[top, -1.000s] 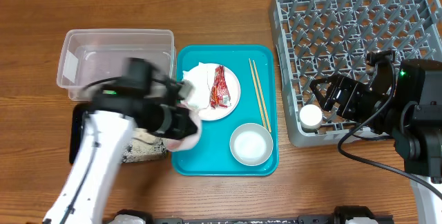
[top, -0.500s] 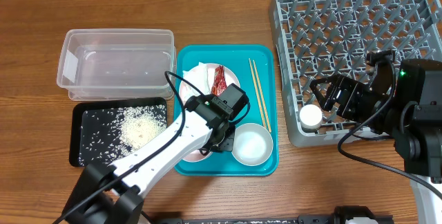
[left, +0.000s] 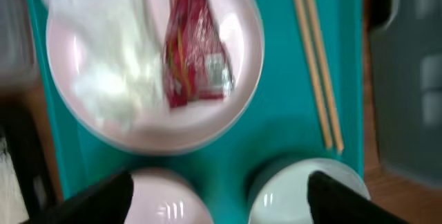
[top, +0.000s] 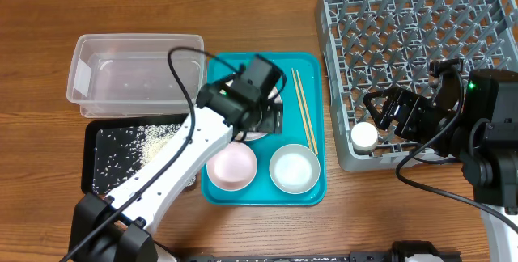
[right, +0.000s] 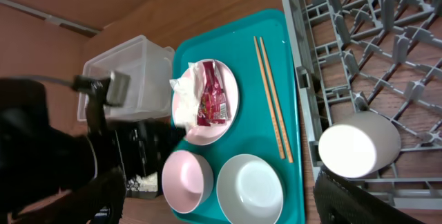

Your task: Sort waste into correct bins and load items into the dishwasher

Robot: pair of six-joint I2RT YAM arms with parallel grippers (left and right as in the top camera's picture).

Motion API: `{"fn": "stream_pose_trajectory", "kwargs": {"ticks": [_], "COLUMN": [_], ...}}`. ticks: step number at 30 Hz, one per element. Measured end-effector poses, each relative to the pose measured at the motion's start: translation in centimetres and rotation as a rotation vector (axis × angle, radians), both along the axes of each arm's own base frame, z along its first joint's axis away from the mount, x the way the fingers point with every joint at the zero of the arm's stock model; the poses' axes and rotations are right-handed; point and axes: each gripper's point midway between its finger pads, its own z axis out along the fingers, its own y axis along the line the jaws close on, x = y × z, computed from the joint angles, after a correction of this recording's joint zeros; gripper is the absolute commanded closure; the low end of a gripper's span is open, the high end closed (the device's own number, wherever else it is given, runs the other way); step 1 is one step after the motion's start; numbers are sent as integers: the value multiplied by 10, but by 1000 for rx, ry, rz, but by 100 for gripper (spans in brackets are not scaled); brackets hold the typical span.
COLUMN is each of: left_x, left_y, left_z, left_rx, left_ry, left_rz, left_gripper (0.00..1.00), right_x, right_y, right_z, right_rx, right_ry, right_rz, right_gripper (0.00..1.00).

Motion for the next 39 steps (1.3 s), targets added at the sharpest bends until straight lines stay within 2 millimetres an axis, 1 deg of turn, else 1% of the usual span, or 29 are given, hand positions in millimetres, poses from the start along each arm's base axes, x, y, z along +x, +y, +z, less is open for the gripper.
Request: {"fn": "stream_pose_trajectory", "kwargs": {"ticks": [2, 3, 5, 7, 9, 11, 13, 14, 15, 16, 17, 20, 22, 24, 27, 31, 32, 34, 35, 36, 37, 38, 39], "left_x": [13, 19, 30, 37, 41, 40, 37, 36, 35, 35, 35, 34, 29, 25, 23, 35, 44, 58, 68, 79, 86, 94, 98], "left_y": [-2, -4, -9, -12, -14, -12, -10, -9, -9, -8, -8, -8, -5, -2, 3, 10, 15, 30, 40, 54, 67, 87, 101], "left_z": [2, 0, -12, -34, -63, -92, -110, -117, -121, -122, -123, -123, -123, -120, -105, -73, -56, -30, -16, -2, 8, 18, 22], "left_rx": [-2, 2, 15, 43, 78, 117, 143, 152, 156, 158, 160, 160, 172, 187, 208, 219, 214, 202, 189, 175, 167, 160, 159], "left_ry": [-50, -65, -73, -54, -12, 39, 78, 91, 100, 104, 104, 107, 131, 157, 190, 179, 152, 113, 80, 45, 24, 2, -6], "left_rz": [-11, -17, -29, -41, -47, -55, -57, -57, -56, -54, -57, -60, -62, -62, -57, -29, -7, 40, 74, 117, 152, 204, 240], "left_gripper": [21, 22, 23, 25, 28, 29, 29, 32, 40, 50, 56, 96, 96, 96, 96, 96, 96, 96, 96, 96, 96, 96, 90], "right_x": [0, 0, 0, 0, 0, 0, 0, 0, 0, 0, 0, 0, 0, 0, 0, 0, 0, 0, 0, 0, 0, 0, -1], "right_y": [0, 0, 0, 0, 0, 0, 0, 0, 0, 0, 0, 0, 0, 0, 0, 0, 0, 0, 0, 0, -1, -1, -1], "right_z": [0, 0, 0, 0, 0, 0, 0, 0, 0, 0, 0, 0, 0, 0, 0, 0, 0, 0, 0, 0, -1, -1, -1], "right_rx": [-1, -1, 0, -1, 0, 0, -1, 0, 0, -1, 0, -1, -1, -1, -2, -2, -2, -2, -2, -2, -3, -3, -3], "right_ry": [0, 0, 1, 0, 1, 1, 1, 1, 1, 1, 1, 1, 1, 2, 1, 2, 1, 1, 2, 1, 2, 3, 5], "right_rz": [0, 0, 0, 0, 0, 0, 0, 0, 0, 0, 0, 0, 0, 0, -1, -1, -1, -2, -2, -2, -2, -2, -2], "right_gripper": [11, 12, 11, 11, 11, 12, 11, 11, 12, 11, 11, 12, 11, 11, 11, 11, 11, 11, 11, 11, 11, 11, 11]}}
